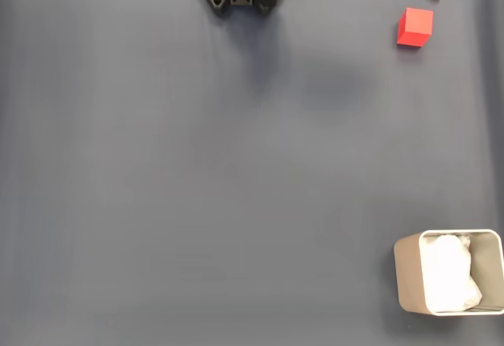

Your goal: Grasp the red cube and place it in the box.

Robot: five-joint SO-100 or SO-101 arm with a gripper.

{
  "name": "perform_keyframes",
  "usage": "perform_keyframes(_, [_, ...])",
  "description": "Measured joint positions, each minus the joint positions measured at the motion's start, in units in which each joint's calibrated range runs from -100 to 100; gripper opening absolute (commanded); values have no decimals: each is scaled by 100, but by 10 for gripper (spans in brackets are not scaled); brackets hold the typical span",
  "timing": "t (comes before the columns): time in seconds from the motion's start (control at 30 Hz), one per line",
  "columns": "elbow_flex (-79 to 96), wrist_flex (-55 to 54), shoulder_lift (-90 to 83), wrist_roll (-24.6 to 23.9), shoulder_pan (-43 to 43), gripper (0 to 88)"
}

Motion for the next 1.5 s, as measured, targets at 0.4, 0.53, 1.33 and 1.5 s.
perform_keyframes(0.4, [0,223,113,-147,-816,23])
perform_keyframes(0.53, [0,223,200,-210,-905,33])
perform_keyframes(1.33, [904,135,-252,474,-401,204])
perform_keyframes(1.5, [922,8,-261,640,-274,240])
